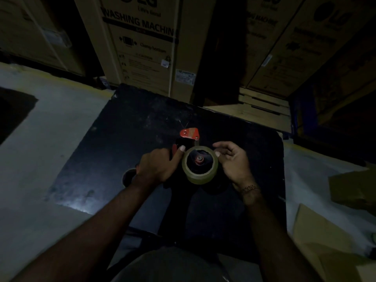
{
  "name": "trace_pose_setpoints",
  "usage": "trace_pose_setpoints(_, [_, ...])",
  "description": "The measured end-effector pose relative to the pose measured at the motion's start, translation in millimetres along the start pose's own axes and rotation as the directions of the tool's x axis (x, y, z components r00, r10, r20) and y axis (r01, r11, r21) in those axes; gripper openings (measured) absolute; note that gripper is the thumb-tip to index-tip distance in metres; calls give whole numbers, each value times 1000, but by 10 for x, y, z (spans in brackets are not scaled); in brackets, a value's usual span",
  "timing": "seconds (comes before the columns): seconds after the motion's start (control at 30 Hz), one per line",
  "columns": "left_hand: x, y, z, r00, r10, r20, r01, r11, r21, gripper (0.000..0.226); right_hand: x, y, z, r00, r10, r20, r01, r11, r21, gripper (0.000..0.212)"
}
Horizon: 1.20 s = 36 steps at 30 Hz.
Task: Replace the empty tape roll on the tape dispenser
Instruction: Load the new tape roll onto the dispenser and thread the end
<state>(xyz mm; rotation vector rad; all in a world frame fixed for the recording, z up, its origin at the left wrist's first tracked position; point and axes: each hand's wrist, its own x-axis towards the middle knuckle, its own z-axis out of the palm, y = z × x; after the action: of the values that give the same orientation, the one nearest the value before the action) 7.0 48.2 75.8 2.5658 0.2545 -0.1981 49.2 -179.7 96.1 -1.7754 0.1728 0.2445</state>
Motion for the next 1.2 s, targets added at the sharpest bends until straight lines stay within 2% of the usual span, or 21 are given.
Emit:
trace_pose_setpoints(0.13, [28, 59, -100, 998, 54, -17, -52, 996, 76, 78, 36, 3, 107, 999, -5, -48, 8, 998, 62, 15])
trace_pose_setpoints(0.27, [0, 110, -158, 994, 105, -6, -103, 985, 140, 73, 69, -29, 111, 1000, 17, 16, -19, 993, 113, 8])
trace_pose_setpoints(0.4, [-4, 108, -129, 999, 37, -1, -37, 992, 123, 72, 91, -24, 119, 1000, 12, 28, -15, 995, 98, 9])
trace_pose_setpoints(0.5, [-5, 110, -131, 999, 46, 3, -46, 988, 150, 70, 91, -5, 184, 1000, 14, 5, -14, 989, 150, 12])
trace_pose_setpoints(0.63, [21, 116, -145, 998, 64, -10, -60, 976, 209, 69, 94, 52, 270, 993, 108, 37, -114, 959, 261, 15])
trace_pose_setpoints(0.73, [22, 70, -110, 992, 126, 28, -128, 936, 329, 81, 93, 79, 293, 983, 168, 71, -181, 939, 294, 14])
trace_pose_setpoints(0.83, [17, 10, -63, 998, 70, 3, -68, 965, 255, 73, 56, 87, 288, 991, 124, 47, -132, 963, 236, 12])
trace_pose_setpoints(0.97, [-12, -40, -3, 998, 67, -15, -62, 971, 232, 77, 33, 115, 179, 998, -8, 58, 6, 1000, 27, 15])
trace_pose_setpoints(1.07, [-20, -68, 3, 999, 48, 3, -47, 972, 231, 83, 57, 106, 82, 992, -95, 83, 107, 982, -156, 15])
trace_pose_setpoints(1.2, [-29, -43, -2, 998, 55, 3, -54, 967, 247, 83, 62, 3, 7, 987, -123, 106, 151, 938, -311, 13])
